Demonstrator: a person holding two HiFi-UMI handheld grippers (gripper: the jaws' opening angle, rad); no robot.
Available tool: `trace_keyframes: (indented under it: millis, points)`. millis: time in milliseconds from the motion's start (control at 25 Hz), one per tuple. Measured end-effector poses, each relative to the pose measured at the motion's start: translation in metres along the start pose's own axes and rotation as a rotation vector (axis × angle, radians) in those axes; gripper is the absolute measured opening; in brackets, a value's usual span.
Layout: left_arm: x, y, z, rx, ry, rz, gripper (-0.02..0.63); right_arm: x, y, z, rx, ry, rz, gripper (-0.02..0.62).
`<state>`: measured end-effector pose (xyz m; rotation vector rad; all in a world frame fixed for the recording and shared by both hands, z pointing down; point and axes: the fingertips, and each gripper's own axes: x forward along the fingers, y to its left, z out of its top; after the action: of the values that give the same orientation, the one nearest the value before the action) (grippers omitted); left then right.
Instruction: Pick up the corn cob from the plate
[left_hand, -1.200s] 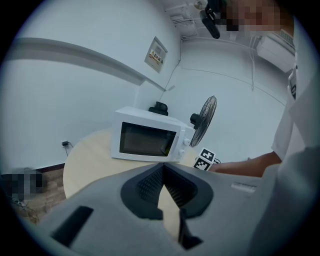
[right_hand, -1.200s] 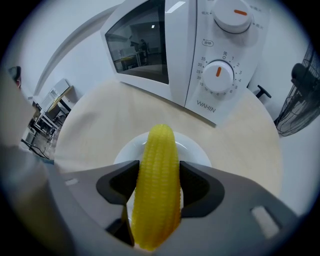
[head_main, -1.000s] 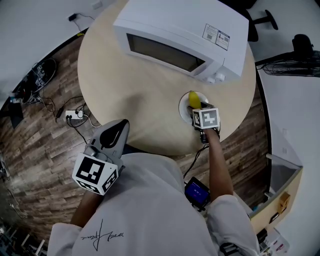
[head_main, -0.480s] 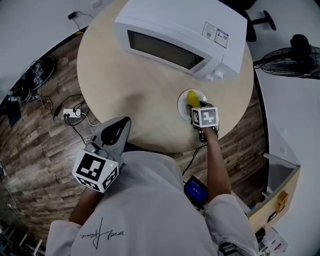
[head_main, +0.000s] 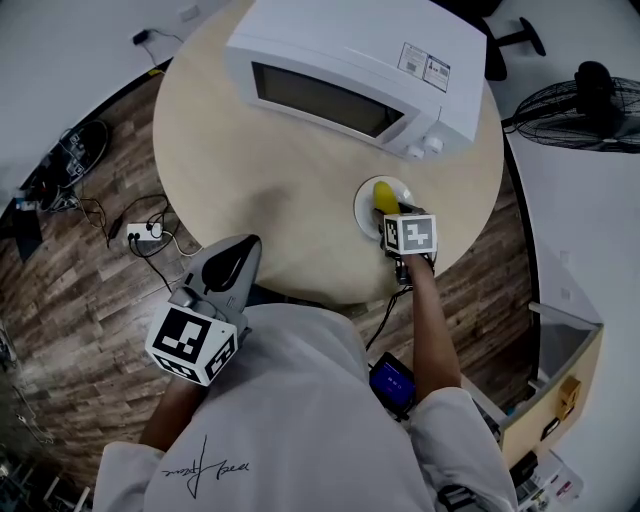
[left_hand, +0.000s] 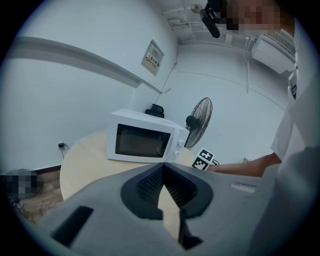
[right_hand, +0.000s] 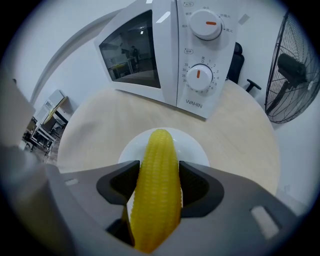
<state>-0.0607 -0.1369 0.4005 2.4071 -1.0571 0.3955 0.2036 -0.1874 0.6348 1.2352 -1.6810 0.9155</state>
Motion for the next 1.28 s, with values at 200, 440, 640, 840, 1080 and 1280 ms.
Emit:
trace_keyframes:
  millis: [200, 440, 640, 840, 1080, 1280]
  points:
    - [-0.001, -0.004, 0.0, 0.007, -0.003, -0.012, -0.008, -0.005, 0.0, -0.002, 0.036, -0.018, 0.003, 0.261]
    - [-0.003, -0.007, -0.001, 0.009, -0.008, -0.019, -0.008, -0.01, -0.001, -0.005, 0.005, -0.021, -0.029, 0.262]
    - [-0.005, -0.01, -0.001, 0.022, -0.01, -0.026, -0.008, -0.015, 0.003, -0.005, 0.027, -0.044, -0.02, 0.262]
    - [-0.006, -0.018, -0.002, 0.049, -0.012, -0.03, -0.008, -0.026, 0.01, -0.002, 0.031, -0.073, -0.014, 0.261]
    - [-0.006, -0.024, -0.003, 0.045, -0.017, -0.049, -0.008, -0.033, 0.011, -0.007, 0.041, -0.099, -0.015, 0.261]
    - [-0.006, -0.031, -0.005, 0.039, -0.02, -0.055, -0.008, -0.039, 0.012, -0.01, 0.044, -0.12, -0.008, 0.262]
